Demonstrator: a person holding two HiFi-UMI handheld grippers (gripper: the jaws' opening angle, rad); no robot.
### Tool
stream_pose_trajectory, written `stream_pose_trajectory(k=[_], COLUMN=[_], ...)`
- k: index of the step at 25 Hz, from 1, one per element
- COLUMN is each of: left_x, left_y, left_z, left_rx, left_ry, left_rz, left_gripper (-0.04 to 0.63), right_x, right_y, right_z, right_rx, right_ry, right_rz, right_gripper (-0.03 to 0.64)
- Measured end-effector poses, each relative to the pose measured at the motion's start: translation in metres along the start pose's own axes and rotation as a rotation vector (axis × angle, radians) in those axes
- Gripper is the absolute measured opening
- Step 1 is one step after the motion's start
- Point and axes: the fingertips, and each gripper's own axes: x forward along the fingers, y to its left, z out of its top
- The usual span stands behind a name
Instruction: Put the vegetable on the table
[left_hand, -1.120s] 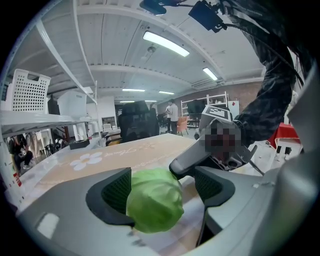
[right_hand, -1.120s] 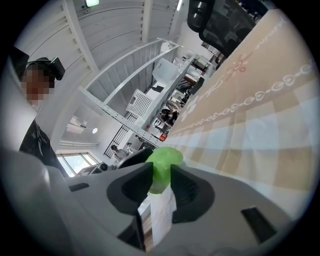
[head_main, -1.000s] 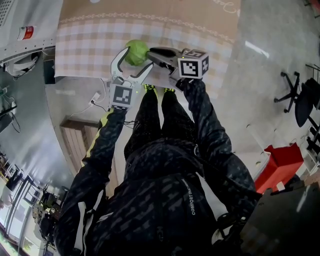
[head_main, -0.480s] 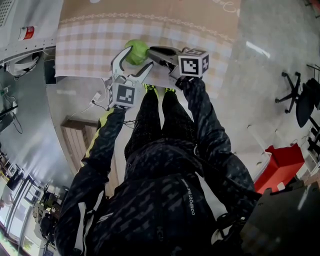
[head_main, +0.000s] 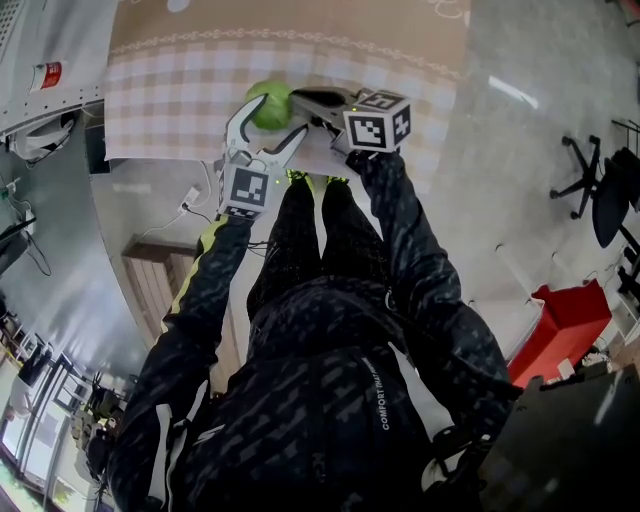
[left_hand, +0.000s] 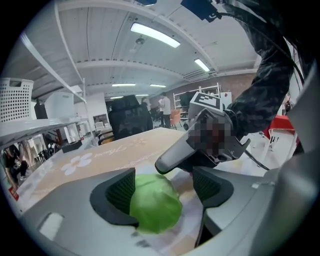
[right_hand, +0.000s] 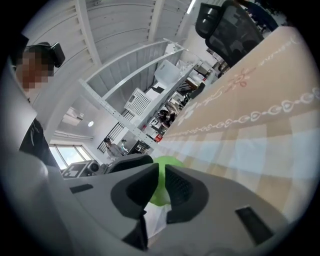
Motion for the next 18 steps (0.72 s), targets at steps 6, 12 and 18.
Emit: stream_pose_trajectory(k=[6, 12, 18], left_x=[-0.002, -0.002, -0.004], left_y=[0.003, 0.006, -0.003], left_z=[0.003, 0.006, 0.016], left_rx=[0.012, -0.027, -0.030], left_ry=[-0.006, -0.025, -0.026], left_rz=[-0.001, -0.006, -0.025], left_gripper=[0.353, 0.353, 0.278], right_x=[-0.001, 0.000, -0.017], right_y=[0.000, 0.001, 0.011], right_z=[-0.005, -0.006, 0.000], right_rx=[-0.160, -0.261, -0.308], right_ry=[0.064, 0.084, 0.072], right_rz=[-0.054, -0.093, -0.106], right_gripper=[0.020, 0.020, 0.025])
